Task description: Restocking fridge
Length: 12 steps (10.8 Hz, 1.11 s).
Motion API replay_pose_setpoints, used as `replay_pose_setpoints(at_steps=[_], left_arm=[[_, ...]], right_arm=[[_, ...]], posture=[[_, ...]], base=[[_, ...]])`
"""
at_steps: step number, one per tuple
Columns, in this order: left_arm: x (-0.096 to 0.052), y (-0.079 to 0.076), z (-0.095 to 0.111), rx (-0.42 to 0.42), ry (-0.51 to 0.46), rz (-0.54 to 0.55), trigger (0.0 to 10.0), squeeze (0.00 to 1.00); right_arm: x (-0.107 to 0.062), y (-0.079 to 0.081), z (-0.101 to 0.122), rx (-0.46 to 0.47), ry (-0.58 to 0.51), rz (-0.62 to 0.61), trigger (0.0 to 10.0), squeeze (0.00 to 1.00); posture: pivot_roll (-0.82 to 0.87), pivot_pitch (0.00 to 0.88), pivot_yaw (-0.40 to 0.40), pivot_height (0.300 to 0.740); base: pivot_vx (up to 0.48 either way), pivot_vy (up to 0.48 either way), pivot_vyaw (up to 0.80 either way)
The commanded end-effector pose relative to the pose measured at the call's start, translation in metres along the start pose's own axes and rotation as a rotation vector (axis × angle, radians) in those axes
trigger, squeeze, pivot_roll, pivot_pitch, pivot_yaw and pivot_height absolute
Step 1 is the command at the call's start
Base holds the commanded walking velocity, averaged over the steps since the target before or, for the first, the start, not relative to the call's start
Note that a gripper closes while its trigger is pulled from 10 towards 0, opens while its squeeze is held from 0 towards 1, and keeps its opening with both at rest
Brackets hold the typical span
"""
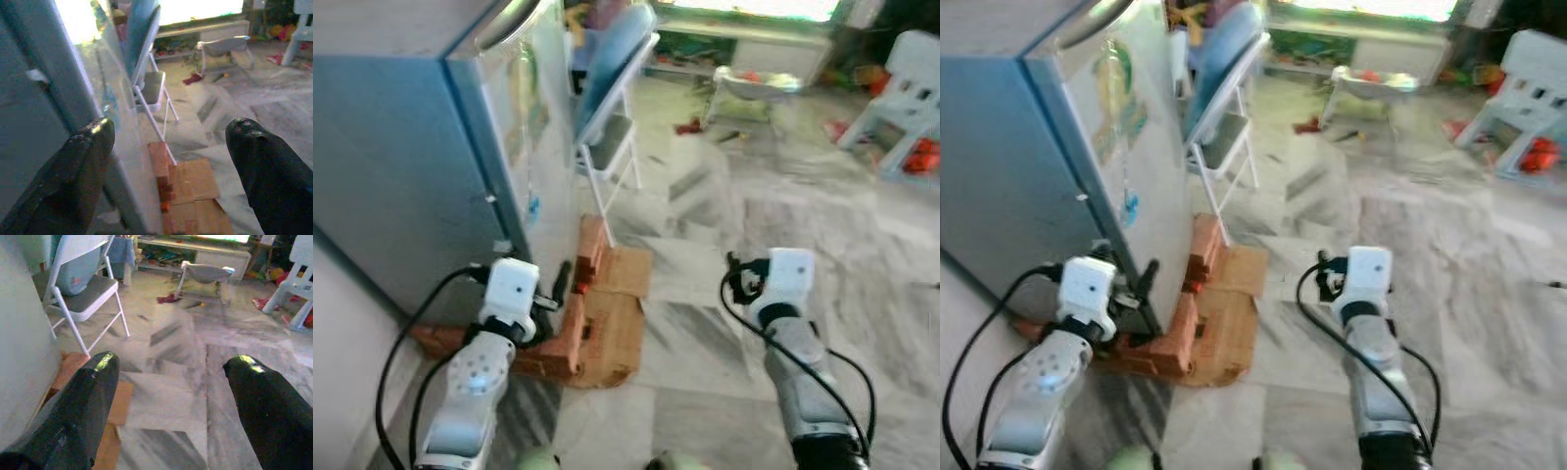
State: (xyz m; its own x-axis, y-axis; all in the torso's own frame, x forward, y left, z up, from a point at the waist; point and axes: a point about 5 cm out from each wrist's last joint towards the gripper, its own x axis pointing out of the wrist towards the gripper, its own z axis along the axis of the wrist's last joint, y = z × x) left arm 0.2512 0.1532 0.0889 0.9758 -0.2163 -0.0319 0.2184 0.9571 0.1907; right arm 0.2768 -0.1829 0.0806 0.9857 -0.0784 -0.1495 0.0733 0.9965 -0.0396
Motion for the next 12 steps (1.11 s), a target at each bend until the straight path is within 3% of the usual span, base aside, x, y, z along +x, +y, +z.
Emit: replay_pose_setpoints(at_steps=[1,2,6,9,11,12], left_arm=[[-0.001,0.004,-0.002,-0.005,0.015,0.017,10.0,0.0],[-0.003,0.001,-0.001,-0.008,0.01,-0.03,10.0,0.0],[-0.003,0.002,-0.004,-0.014,0.022,0.004,10.0,0.0],[-0.004,0.004,-0.004,-0.038,0.014,0.02,10.0,0.0],[-0.002,0.014,-0.006,-0.016,0.017,0.108,10.0,0.0],[-0.001,0.019,-0.006,-0.028,0.026,0.096,10.0,0.0]], right_arm=[[0.001,0.004,0.003,0.0,-0.009,0.01,10.0,0.0],[0.0,0.005,0.003,-0.001,-0.009,0.012,10.0,0.0],[0.002,0.004,0.002,-0.007,-0.002,0.016,10.0,0.0],[0.003,0.005,0.002,-0.012,0.0,0.02,10.0,0.0],[0.004,0.004,0.003,-0.014,-0.003,0.017,10.0,0.0],[0.003,0.003,0.003,-0.015,-0.005,0.011,10.0,0.0]], posture=[[0.1,0.074,-0.037,0.74],[0.1,0.075,-0.036,0.74],[0.1,0.076,-0.039,0.74],[0.1,0.071,-0.04,0.74],[0.1,0.069,-0.041,0.74],[0.1,0.069,-0.04,0.74]], base=[[0.0,0.0,0.0],[0.334,-0.341,0.0],[0.084,-0.378,0.0],[0.0,0.0,0.0],[0.0,0.0,0.0],[0.0,0.0,0.0]])
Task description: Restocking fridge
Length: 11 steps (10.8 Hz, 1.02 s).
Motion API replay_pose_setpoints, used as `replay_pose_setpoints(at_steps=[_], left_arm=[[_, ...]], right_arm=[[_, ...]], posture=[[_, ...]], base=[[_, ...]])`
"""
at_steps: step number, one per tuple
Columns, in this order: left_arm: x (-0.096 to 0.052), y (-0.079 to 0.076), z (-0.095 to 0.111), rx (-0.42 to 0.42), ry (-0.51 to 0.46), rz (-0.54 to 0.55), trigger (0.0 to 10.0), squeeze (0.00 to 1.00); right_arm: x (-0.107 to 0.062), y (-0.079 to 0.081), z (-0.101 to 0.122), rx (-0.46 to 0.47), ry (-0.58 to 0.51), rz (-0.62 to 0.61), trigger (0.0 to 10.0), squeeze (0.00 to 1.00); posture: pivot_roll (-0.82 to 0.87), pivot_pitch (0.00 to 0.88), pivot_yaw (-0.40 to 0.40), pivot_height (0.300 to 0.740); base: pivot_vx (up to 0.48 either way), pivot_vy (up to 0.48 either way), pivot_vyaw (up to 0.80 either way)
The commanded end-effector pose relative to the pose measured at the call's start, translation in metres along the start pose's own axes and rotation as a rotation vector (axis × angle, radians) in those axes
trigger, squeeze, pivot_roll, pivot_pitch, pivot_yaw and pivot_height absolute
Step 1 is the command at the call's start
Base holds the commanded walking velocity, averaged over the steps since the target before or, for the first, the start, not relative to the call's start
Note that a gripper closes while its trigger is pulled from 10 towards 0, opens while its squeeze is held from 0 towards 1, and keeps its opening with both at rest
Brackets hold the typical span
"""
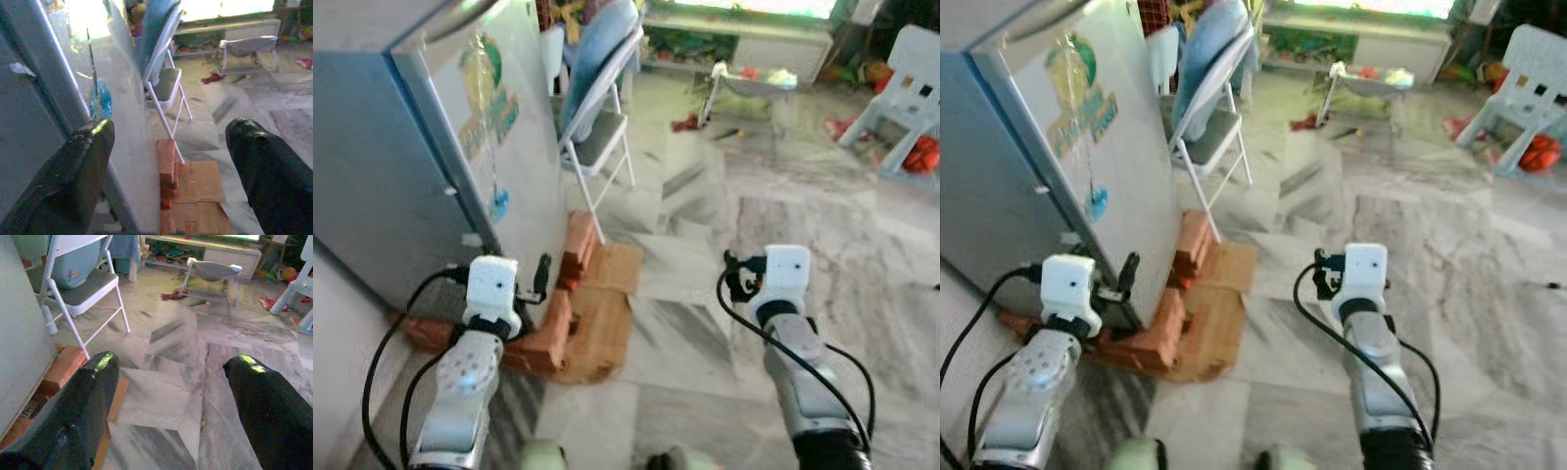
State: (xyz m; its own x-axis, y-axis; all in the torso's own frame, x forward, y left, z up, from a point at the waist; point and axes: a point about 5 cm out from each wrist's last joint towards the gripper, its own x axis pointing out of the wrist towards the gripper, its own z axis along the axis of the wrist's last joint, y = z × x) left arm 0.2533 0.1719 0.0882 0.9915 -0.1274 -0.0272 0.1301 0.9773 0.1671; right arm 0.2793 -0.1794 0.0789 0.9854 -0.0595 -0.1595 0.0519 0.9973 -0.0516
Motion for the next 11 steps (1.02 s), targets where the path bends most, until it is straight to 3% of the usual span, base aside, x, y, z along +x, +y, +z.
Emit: replay_pose_setpoints(at_steps=[1,5,8,11], left_arm=[[0.0015,0.0009,0.0,-0.006,-0.001,-0.014,10.0,0.0],[0.0015,-0.0004,-0.0021,-0.022,0.001,0.002,10.0,0.0],[0.0013,-0.0019,-0.0025,-0.02,0.008,-0.01,10.0,0.0],[0.0009,-0.0029,-0.0029,-0.008,0.011,-0.015,10.0,0.0]], right_arm=[[0.0012,-0.0012,0.0045,0.001,-0.015,-0.01,10.0,0.0],[0.0006,-0.0028,0.0043,0.0,-0.017,-0.015,10.0,0.0],[-0.0003,-0.004,0.0045,-0.003,-0.018,-0.018,10.0,0.0],[-0.0019,-0.0046,0.0041,-0.005,-0.016,-0.017,10.0,0.0]], posture=[[0.09,0.066,-0.037,0.74],[0.09,0.067,-0.035,0.74],[0.09,0.07,-0.035,0.74],[0.09,0.076,-0.036,0.74]], base=[[0.251,0.0,0.0],[0.062,0.0,0.0],[0.081,0.417,0.0],[0.0,0.0,0.0]])
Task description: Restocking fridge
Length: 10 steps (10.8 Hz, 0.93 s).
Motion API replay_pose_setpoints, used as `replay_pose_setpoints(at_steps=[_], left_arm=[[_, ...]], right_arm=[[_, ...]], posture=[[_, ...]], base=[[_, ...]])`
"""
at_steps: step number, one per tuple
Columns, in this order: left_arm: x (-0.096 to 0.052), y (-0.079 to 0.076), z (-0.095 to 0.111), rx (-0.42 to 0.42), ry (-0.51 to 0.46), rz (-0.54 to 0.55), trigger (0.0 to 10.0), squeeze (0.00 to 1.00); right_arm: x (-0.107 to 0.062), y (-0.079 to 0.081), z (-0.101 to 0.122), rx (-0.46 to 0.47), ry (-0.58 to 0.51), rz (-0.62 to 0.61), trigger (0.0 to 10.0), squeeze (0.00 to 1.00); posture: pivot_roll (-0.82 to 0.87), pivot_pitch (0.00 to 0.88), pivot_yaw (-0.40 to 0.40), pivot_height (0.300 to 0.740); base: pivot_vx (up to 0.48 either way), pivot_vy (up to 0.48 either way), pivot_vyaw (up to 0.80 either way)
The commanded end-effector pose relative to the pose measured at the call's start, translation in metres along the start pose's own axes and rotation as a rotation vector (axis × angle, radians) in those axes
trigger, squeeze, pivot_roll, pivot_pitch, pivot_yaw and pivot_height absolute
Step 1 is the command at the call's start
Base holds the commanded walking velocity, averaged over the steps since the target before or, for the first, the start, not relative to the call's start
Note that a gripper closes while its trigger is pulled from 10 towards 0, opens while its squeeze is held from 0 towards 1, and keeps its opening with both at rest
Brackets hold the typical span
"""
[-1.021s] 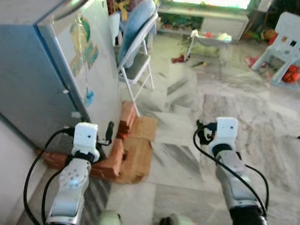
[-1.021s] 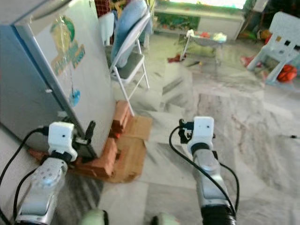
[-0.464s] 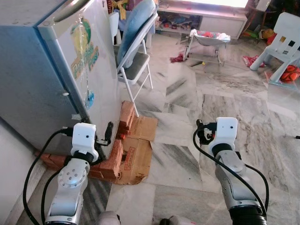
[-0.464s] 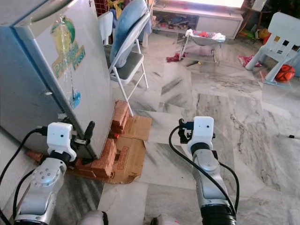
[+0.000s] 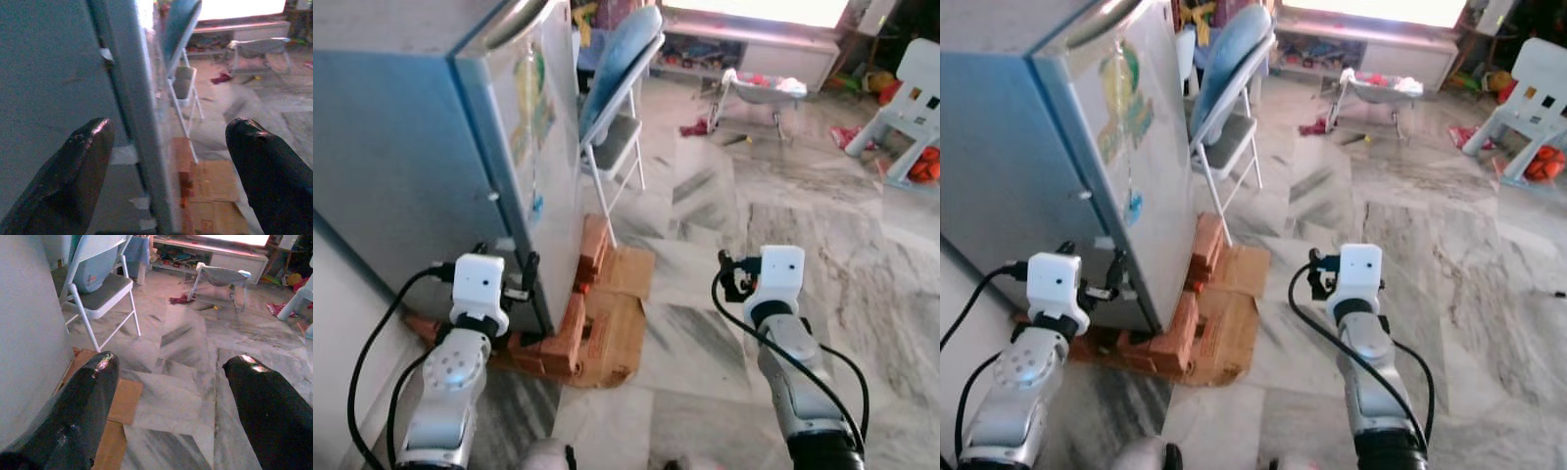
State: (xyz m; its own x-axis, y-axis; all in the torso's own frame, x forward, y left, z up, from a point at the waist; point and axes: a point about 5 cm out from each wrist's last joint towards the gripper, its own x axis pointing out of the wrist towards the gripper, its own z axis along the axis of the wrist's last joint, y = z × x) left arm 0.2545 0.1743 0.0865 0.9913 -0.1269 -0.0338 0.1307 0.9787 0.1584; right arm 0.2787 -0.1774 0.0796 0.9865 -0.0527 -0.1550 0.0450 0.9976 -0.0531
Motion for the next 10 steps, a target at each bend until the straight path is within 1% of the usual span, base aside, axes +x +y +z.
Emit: replay_pose_setpoints(at_steps=[1,2,3,5,6,7,8,9,10], left_arm=[[-0.001,-0.008,0.0,0.016,-0.008,-0.033,10.0,0.0],[-0.002,-0.011,0.002,0.012,-0.016,-0.062,10.0,0.0],[-0.003,-0.013,0.002,0.011,-0.019,-0.07,10.0,0.0],[-0.003,-0.012,0.003,0.01,-0.02,-0.07,10.0,0.0],[-0.003,-0.012,0.003,-0.006,-0.022,-0.065,10.0,0.0],[-0.003,-0.011,0.003,-0.022,-0.026,-0.051,10.0,0.0],[-0.005,-0.009,0.003,-0.007,-0.028,-0.037,10.0,0.0],[-0.017,-0.001,0.0,0.011,-0.019,0.056,10.0,0.0],[-0.023,0.002,-0.005,-0.001,0.003,0.09,10.0,0.0]], right_arm=[[-0.002,-0.007,0.003,-0.004,-0.011,-0.024,10.0,0.0],[-0.001,-0.007,0.003,-0.004,-0.009,-0.026,10.0,0.0],[-0.002,-0.007,0.003,-0.004,-0.009,-0.026,10.0,0.0],[-0.002,-0.006,0.002,-0.005,-0.008,-0.025,10.0,0.0],[-0.002,-0.007,0.003,-0.005,-0.009,-0.024,10.0,0.0],[-0.002,-0.007,0.003,-0.006,-0.009,-0.025,10.0,0.0],[-0.004,-0.008,0.003,-0.005,-0.008,-0.025,10.0,0.0],[-0.015,-0.013,-0.002,-0.012,0.011,-0.033,10.0,0.0],[-0.022,-0.017,-0.006,-0.013,0.023,-0.044,10.0,0.0]], posture=[[0.09,0.077,-0.036,0.74],[0.09,0.08,-0.036,0.74],[0.09,0.08,-0.036,0.74],[0.09,0.081,-0.035,0.74],[0.09,0.082,-0.035,0.74],[0.09,0.082,-0.035,0.74],[0.08,0.081,-0.037,0.74],[0.09,0.078,-0.04,0.74],[0.09,0.079,-0.04,0.74]], base=[[0.0,0.0,0.0],[0.315,0.0,0.0],[0.371,-0.3,0.0],[0.452,0.0,0.0],[0.48,0.0,0.0],[0.0,0.0,0.0],[0.0,0.0,0.0],[0.0,0.0,0.0],[0.0,0.0,0.0]])
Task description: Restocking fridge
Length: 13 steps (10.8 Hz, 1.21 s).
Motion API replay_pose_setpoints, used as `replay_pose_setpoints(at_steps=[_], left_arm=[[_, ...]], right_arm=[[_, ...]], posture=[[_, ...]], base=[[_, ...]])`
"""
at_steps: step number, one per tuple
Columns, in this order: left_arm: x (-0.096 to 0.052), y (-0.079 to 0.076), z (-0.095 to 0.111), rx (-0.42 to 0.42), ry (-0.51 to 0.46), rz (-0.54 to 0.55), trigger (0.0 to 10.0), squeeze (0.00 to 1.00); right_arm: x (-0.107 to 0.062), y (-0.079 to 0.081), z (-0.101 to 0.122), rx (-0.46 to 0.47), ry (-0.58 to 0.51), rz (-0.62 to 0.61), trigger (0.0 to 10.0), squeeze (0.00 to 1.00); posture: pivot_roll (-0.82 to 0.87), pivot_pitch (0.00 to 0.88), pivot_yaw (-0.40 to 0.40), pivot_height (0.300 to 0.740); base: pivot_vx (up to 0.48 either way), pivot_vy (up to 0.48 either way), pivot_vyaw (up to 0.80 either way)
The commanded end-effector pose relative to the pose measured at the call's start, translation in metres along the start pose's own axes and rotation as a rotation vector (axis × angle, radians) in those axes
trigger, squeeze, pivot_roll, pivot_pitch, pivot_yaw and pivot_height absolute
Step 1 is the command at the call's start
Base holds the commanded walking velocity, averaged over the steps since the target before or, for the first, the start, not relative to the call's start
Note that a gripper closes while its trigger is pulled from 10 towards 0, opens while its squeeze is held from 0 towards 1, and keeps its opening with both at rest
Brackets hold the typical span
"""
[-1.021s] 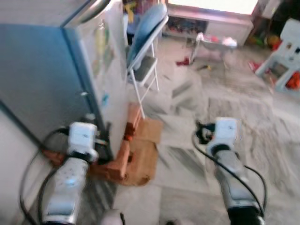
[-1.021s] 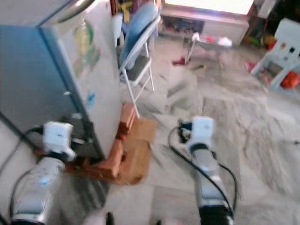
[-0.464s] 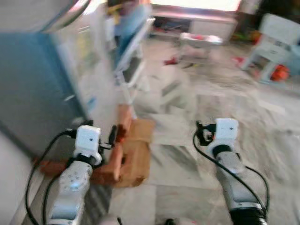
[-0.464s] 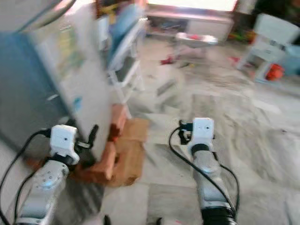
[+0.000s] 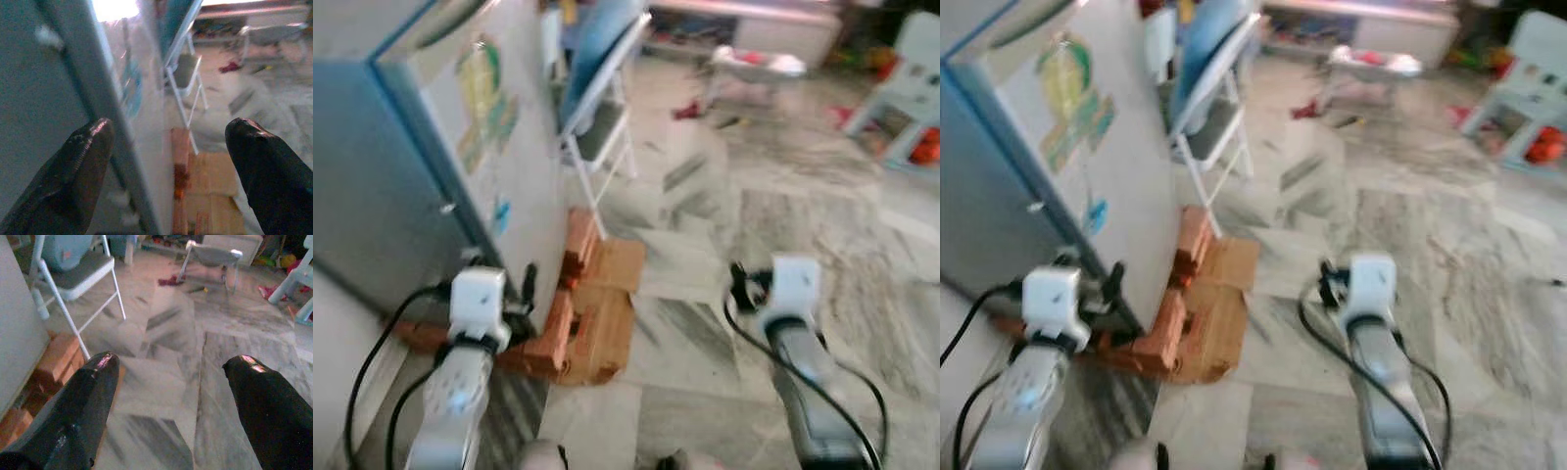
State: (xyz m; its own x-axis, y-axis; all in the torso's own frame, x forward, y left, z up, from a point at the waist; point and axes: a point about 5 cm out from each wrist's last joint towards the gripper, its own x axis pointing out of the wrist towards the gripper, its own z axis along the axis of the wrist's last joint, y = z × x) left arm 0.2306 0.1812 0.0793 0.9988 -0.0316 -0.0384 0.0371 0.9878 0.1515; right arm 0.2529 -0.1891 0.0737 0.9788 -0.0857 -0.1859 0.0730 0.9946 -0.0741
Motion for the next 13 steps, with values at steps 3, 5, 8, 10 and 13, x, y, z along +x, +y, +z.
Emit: replay_pose_setpoints(at_steps=[3,5,8,10,13], left_arm=[[0.016,0.007,0.006,-0.005,-0.007,0.018,10.0,0.0],[0.03,0.011,0.01,-0.002,-0.02,0.014,10.0,0.0],[0.049,0.02,0.012,0.007,-0.012,0.029,10.0,0.0],[0.06,0.032,0.014,0.014,-0.015,0.051,10.0,0.0],[0.09,0.04,0.025,0.037,-0.037,0.09,10.0,0.0]], right_arm=[[-0.013,-0.007,0.0,0.008,0.012,-0.019,10.0,0.0],[-0.016,-0.012,0.003,0.01,0.008,-0.029,10.0,0.0],[-0.02,-0.014,0.008,0.012,-0.001,-0.028,10.0,0.0],[-0.025,-0.013,0.016,0.03,-0.002,0.004,10.0,0.0],[-0.043,0.006,0.031,0.037,-0.024,0.226,10.0,0.0]], posture=[[0.06,0.09,-0.034,0.74],[0.05,0.098,-0.027,0.74],[0.03,0.121,-0.022,0.74],[0.0,0.151,-0.021,0.74],[-0.05,0.201,-0.032,0.74]], base=[[0.0,0.0,0.0],[0.0,0.0,0.0],[0.0,0.0,0.0],[0.0,0.0,0.0],[0.0,0.0,0.0]])
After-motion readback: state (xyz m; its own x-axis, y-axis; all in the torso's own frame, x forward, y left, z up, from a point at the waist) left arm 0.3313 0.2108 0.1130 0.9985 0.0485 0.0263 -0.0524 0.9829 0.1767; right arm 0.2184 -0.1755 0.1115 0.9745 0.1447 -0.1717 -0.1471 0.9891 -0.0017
